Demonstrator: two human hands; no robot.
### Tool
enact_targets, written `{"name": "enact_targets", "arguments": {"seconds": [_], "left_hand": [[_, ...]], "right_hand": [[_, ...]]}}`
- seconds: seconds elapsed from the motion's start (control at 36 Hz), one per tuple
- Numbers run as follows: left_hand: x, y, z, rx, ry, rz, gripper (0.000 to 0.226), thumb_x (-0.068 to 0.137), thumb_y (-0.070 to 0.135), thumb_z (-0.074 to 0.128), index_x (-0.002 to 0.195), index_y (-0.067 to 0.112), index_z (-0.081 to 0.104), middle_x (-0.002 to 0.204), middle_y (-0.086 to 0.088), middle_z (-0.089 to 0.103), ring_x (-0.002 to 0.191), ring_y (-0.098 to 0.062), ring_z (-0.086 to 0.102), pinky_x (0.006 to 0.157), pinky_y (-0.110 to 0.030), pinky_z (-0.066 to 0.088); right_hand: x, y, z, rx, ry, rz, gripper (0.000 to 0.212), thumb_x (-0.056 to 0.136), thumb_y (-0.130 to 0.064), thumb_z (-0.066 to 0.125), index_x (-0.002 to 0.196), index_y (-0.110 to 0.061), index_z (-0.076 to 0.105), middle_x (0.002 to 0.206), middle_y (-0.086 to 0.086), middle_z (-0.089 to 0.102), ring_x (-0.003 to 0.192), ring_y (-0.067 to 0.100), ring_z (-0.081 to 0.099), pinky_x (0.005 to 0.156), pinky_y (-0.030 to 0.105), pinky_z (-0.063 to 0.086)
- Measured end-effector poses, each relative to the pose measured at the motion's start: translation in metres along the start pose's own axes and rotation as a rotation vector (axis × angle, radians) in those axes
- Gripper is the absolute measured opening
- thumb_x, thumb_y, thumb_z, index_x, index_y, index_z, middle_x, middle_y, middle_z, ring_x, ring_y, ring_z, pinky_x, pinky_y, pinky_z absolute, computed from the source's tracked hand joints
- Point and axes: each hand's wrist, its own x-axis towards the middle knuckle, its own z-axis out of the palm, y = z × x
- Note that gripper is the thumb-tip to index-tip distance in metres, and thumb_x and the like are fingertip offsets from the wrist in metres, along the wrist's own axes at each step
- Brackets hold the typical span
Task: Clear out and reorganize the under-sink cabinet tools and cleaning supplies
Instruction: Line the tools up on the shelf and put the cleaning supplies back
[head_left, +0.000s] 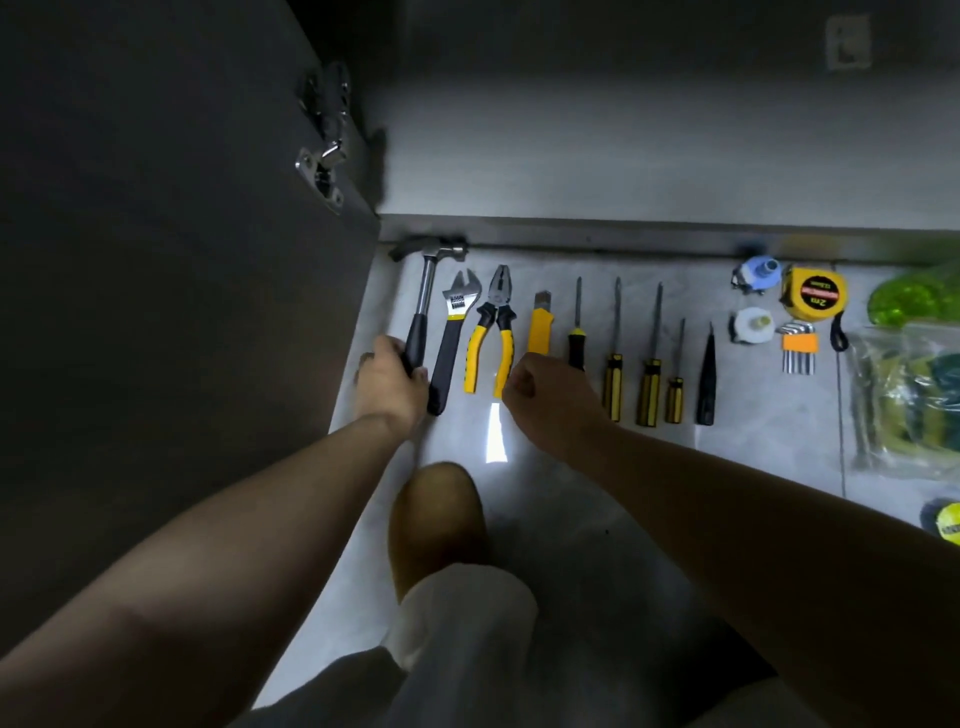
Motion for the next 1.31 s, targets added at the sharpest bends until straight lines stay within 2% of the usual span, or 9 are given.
{"name": "enact_targets", "arguments": {"seconds": [0.25, 0.33, 0.44, 0.67, 0.83, 0.89, 1.06, 1.19, 1.31], "left_hand": [[-0.035, -0.001, 0.010, -0.269, -0.087, -0.052, 0.017, 0.103, 0.010, 0.049, 0.119, 0.006, 0.046, 0.097, -0.004, 0.057, 0.095, -0.022, 0.057, 0.080, -0.030, 0.048], [-0.055, -0.011, 0.013, -0.312, -0.105, 0.041, 0.014, 0.104, 0.009, 0.047, 0.114, 0.013, 0.040, 0.090, 0.005, 0.050, 0.085, -0.012, 0.051, 0.064, -0.007, 0.040], [-0.069, -0.010, 0.012, -0.372, -0.156, 0.163, 0.017, 0.104, 0.009, 0.047, 0.115, 0.020, 0.041, 0.094, 0.001, 0.053, 0.083, -0.009, 0.051, 0.070, -0.021, 0.045], [-0.076, 0.022, 0.007, -0.517, -0.223, 0.286, 0.019, 0.100, -0.003, 0.049, 0.112, 0.011, 0.045, 0.101, -0.025, 0.059, 0.089, -0.036, 0.058, 0.080, -0.047, 0.049], [-0.075, 0.037, 0.012, -0.683, -0.273, 0.255, 0.017, 0.091, -0.004, 0.050, 0.100, 0.011, 0.049, 0.087, -0.012, 0.057, 0.079, -0.013, 0.056, 0.073, -0.026, 0.046], [-0.063, 0.037, 0.013, -0.723, -0.160, 0.146, 0.013, 0.096, 0.006, 0.050, 0.091, 0.017, 0.055, 0.093, -0.008, 0.057, 0.087, -0.020, 0.056, 0.081, -0.034, 0.045], [-0.010, 0.009, 0.011, -0.086, -0.025, 0.071, 0.029, 0.094, 0.012, 0.062, 0.121, 0.017, 0.054, 0.126, -0.009, 0.048, 0.123, -0.027, 0.043, 0.106, -0.032, 0.037], [-0.007, 0.013, 0.014, 0.158, -0.090, 0.135, 0.033, 0.091, 0.020, 0.072, 0.114, 0.010, 0.050, 0.119, -0.012, 0.054, 0.111, -0.030, 0.053, 0.097, -0.041, 0.048], [-0.006, 0.021, 0.012, 0.227, -0.111, 0.082, 0.037, 0.091, 0.019, 0.070, 0.118, 0.006, 0.049, 0.118, -0.017, 0.058, 0.109, -0.034, 0.058, 0.092, -0.042, 0.051]], "right_hand": [[0.007, -0.015, 0.009, 0.198, -0.197, 0.151, 0.013, 0.093, -0.021, 0.057, 0.087, -0.010, 0.059, 0.082, 0.006, 0.060, 0.084, 0.028, 0.060, 0.079, 0.040, 0.051], [0.009, -0.019, 0.013, 0.335, -0.196, 0.214, 0.023, 0.097, -0.027, 0.056, 0.104, -0.005, 0.059, 0.079, 0.016, 0.061, 0.070, 0.032, 0.060, 0.062, 0.037, 0.051], [0.012, -0.023, 0.018, 0.487, -0.227, 0.325, 0.031, 0.097, -0.036, 0.061, 0.122, -0.025, 0.047, 0.081, 0.003, 0.056, 0.057, 0.015, 0.053, 0.047, 0.022, 0.043], [0.011, -0.031, 0.001, 0.610, -0.077, 0.191, 0.011, 0.097, -0.015, 0.062, 0.099, -0.004, 0.059, 0.069, 0.011, 0.055, 0.056, 0.018, 0.055, 0.053, 0.025, 0.046], [0.012, -0.029, -0.005, 0.733, -0.016, 0.211, 0.008, 0.096, -0.004, 0.062, 0.094, -0.001, 0.055, 0.065, 0.009, 0.055, 0.050, 0.012, 0.053, 0.047, 0.020, 0.046], [0.014, -0.026, -0.007, 0.768, 0.004, 0.249, 0.007, 0.097, -0.006, 0.062, 0.093, -0.003, 0.056, 0.071, 0.010, 0.059, 0.053, 0.012, 0.055, 0.048, 0.020, 0.046], [0.013, -0.010, -0.019, 0.719, 0.002, 0.285, 0.024, 0.099, -0.011, 0.061, 0.113, 0.006, 0.052, 0.095, 0.017, 0.074, 0.054, 0.011, 0.056, 0.056, 0.027, 0.048], [0.003, -0.004, -0.029, 0.671, -0.003, 0.254, 0.021, 0.098, -0.010, 0.062, 0.112, 0.004, 0.056, 0.064, -0.006, 0.071, 0.053, 0.007, 0.057, 0.062, 0.030, 0.051], [-0.008, -0.006, -0.038, 0.626, -0.032, 0.243, 0.019, 0.098, -0.012, 0.062, 0.110, 0.002, 0.057, 0.090, 0.011, 0.075, 0.065, 0.015, 0.060, 0.072, 0.037, 0.053]]}}
